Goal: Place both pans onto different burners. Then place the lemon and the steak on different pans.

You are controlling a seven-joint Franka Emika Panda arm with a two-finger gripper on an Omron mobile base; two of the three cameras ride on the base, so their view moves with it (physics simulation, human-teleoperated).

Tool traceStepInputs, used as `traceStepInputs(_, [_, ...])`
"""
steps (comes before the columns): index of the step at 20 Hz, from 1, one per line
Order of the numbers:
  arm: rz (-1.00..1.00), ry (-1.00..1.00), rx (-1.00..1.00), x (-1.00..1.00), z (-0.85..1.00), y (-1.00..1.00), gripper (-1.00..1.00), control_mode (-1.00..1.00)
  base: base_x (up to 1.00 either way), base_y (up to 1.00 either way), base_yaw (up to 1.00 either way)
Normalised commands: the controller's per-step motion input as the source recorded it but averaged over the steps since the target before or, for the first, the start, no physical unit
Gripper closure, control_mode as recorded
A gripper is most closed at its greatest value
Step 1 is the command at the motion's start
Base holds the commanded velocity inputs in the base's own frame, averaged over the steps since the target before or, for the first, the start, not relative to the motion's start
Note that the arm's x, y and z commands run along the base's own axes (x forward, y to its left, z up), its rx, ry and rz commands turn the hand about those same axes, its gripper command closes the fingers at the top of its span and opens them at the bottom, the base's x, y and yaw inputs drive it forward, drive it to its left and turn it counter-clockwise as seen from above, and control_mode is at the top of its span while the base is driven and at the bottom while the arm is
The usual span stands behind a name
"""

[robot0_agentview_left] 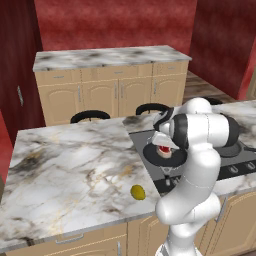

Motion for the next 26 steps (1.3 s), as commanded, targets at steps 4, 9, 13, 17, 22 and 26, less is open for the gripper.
traceStepInputs(4, [0.02, 0.04, 0.00, 0.10, -0.29, 0.00, 1.00, -1.00, 0.00, 0.00, 0.00])
traceStepInputs(9, [0.02, 0.00, 0.00, 0.00, -0.16, 0.00, -1.00, -1.00, 0.00, 0.00, 0.00])
traceStepInputs(13, [0.02, 0.00, 0.00, 0.00, -0.06, 0.00, -1.00, -1.00, 0.00, 0.00, 0.00])
traceStepInputs(17, [0.01, 0.00, 0.00, 0.00, -0.01, 0.00, -1.00, -1.00, 0.00, 0.00, 0.00])
traceStepInputs(22, [0.00, 0.00, 0.00, 0.00, 0.00, 0.05, -1.00, -1.00, 0.00, 0.00, 0.00])
traceStepInputs(26, [0.00, -0.03, -0.01, 0.00, 0.00, 0.07, -1.00, -1.00, 0.00, 0.00, 0.00])
